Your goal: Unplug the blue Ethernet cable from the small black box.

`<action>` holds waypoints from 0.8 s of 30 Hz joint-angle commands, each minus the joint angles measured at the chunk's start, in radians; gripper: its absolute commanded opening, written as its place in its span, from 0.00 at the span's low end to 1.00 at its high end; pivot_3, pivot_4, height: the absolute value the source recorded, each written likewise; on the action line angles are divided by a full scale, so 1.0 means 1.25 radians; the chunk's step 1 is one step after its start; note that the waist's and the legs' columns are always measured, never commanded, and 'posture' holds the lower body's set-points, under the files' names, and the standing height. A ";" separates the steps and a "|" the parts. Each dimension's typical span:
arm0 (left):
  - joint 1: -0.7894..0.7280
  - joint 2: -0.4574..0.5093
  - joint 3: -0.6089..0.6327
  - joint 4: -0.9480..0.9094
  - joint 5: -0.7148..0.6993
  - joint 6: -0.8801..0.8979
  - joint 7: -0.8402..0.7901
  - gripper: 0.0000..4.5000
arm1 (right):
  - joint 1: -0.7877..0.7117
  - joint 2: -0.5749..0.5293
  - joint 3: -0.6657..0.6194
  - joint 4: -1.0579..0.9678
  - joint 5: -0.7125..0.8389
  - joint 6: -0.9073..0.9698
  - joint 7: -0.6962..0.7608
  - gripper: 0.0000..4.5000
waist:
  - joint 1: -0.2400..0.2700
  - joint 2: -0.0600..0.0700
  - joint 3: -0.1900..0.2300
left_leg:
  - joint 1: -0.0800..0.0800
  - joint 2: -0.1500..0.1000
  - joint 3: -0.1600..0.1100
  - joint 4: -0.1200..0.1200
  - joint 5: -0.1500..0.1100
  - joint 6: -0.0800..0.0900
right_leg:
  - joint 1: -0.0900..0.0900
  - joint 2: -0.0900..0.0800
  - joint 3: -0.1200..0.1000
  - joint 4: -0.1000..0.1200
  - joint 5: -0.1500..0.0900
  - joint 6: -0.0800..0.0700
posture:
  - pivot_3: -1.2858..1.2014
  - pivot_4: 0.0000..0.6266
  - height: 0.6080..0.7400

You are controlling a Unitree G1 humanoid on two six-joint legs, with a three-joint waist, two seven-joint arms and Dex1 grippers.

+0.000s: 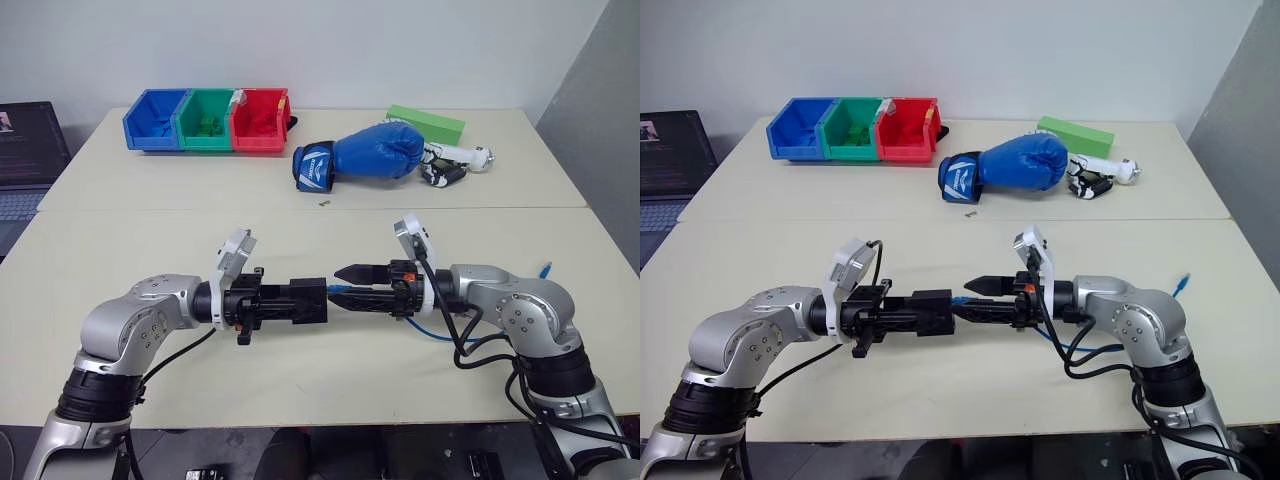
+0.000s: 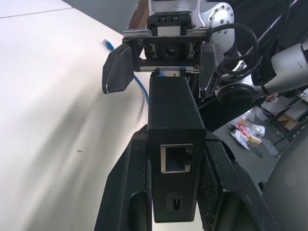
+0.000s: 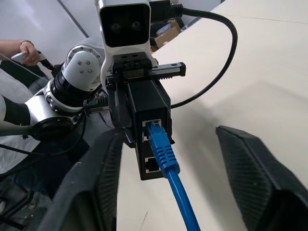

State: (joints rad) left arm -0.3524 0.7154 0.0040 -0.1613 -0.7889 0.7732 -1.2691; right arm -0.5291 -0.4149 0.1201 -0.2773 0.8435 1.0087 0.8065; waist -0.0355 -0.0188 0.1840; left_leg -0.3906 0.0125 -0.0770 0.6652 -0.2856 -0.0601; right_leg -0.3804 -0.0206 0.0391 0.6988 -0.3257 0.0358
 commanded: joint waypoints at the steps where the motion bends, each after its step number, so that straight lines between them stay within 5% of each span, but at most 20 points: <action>1: -0.006 -0.004 0.014 -0.027 -0.009 -0.011 0.004 0.17 | -0.001 0.003 -0.003 -0.017 0.001 -0.015 0.007 0.48 | 0.000 0.000 0.000 | 0.000 0.000 0.000 0.000 0.000 0.000 | 0.000 0.000 0.000 0.000 0.000 0.000 | 0.52 0.24 1.00; 10: -0.012 -0.019 0.018 -0.021 -0.017 -0.006 0.020 0.17 | 0.001 -0.012 0.001 -0.019 -0.003 -0.016 0.028 0.02 | 0.000 0.000 0.000 | 0.000 0.000 0.000 0.000 0.000 0.000 | 0.000 0.000 0.000 0.000 0.000 0.000 | 0.52 0.24 1.00; 24: -0.006 -0.001 0.034 -0.017 -0.016 -0.004 0.002 0.17 | 0.000 -0.052 -0.025 0.013 0.017 0.022 0.056 0.01 | 0.000 0.000 0.000 | 0.000 0.000 0.000 0.000 0.000 0.000 | 0.000 0.000 0.000 0.000 0.000 0.000 | 0.52 0.24 1.00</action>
State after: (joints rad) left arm -0.3528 0.6975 0.0043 -0.1631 -0.7878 0.7797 -1.2580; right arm -0.5306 -0.4449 0.1185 -0.2697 0.8581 1.0182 0.8610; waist -0.0352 -0.0189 0.1840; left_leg -0.3906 0.0124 -0.0770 0.6652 -0.2856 -0.0601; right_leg -0.3803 -0.0206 0.0391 0.6986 -0.3257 0.0358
